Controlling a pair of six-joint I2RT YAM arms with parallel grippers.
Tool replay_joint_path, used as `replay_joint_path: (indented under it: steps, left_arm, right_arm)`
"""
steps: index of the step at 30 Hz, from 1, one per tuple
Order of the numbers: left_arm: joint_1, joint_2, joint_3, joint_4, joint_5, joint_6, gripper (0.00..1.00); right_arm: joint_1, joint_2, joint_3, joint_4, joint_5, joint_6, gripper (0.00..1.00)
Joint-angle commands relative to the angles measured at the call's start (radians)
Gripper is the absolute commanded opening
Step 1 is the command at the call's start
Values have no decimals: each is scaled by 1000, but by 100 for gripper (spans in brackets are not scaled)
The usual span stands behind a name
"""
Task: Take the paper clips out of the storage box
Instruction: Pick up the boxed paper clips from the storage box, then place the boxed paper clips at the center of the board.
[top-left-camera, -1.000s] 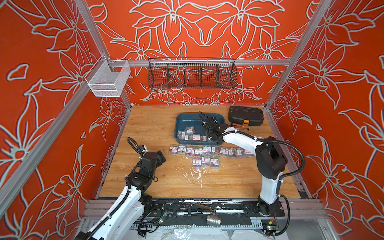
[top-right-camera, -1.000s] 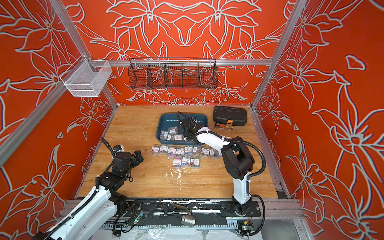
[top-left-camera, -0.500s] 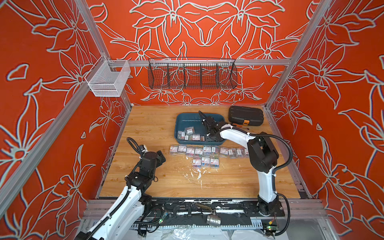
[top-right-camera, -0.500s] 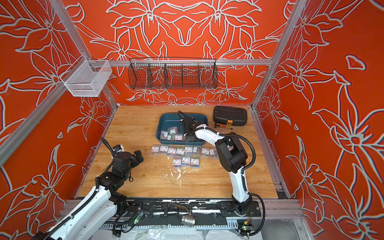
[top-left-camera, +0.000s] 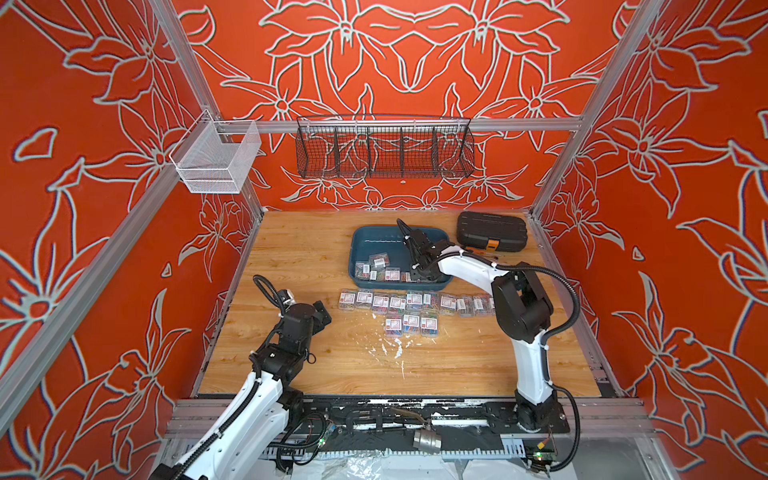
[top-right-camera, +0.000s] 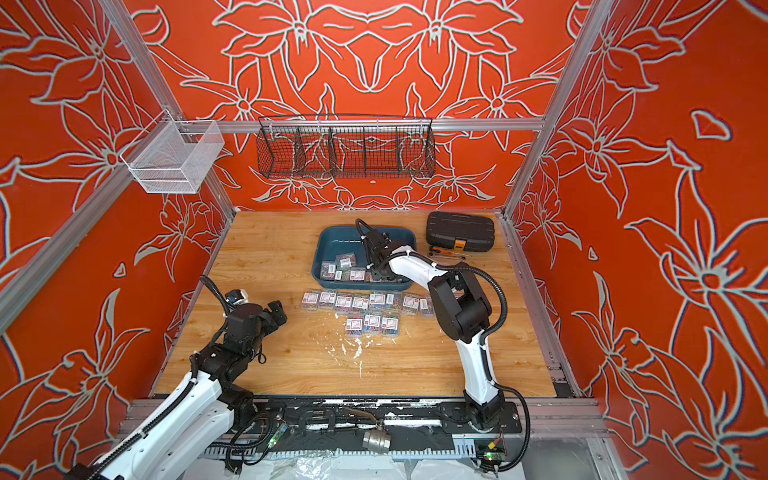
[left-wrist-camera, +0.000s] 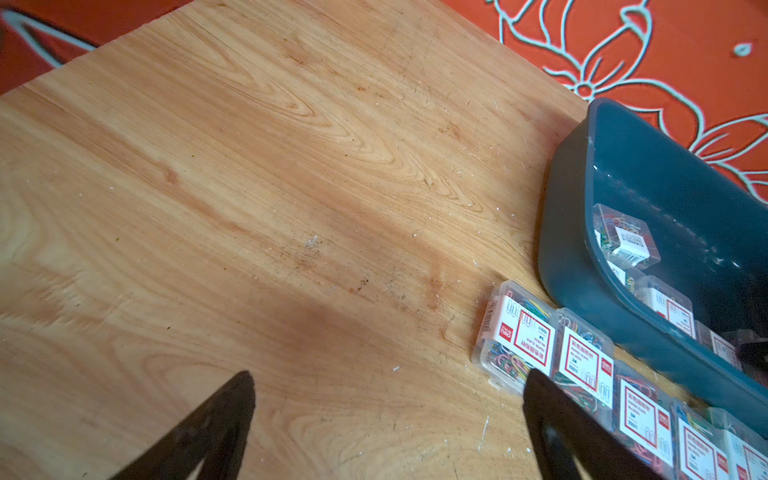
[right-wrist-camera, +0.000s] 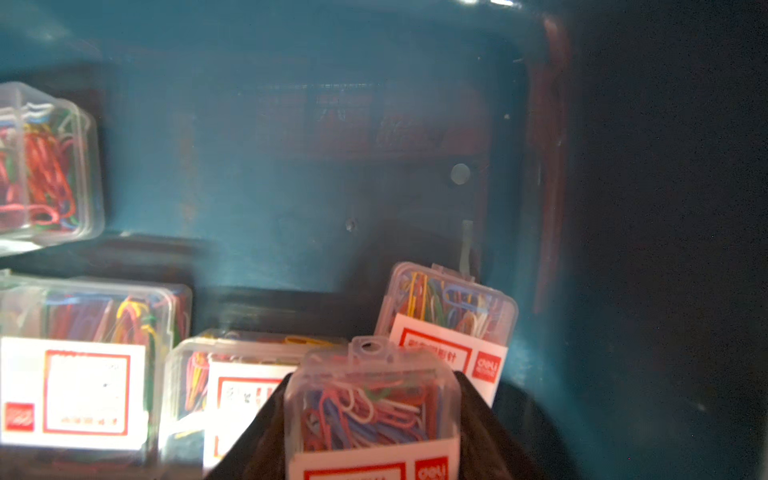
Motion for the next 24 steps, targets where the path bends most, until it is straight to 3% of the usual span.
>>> replay_joint_path:
  steps: [1,13,24]
  left_arm:
    - [6,-14,-3,0,-17,-18,98]
    - [6,-46,-17,0,-15,-18,98]
    - [6,-65,-28,11,8,-9,98]
  right_arm:
    - [-2,-106,-12,-15,20,-9,49]
    - [-1,-441,-297,48,53,51,46]
    - [25,-772,-769,140,0,204,45]
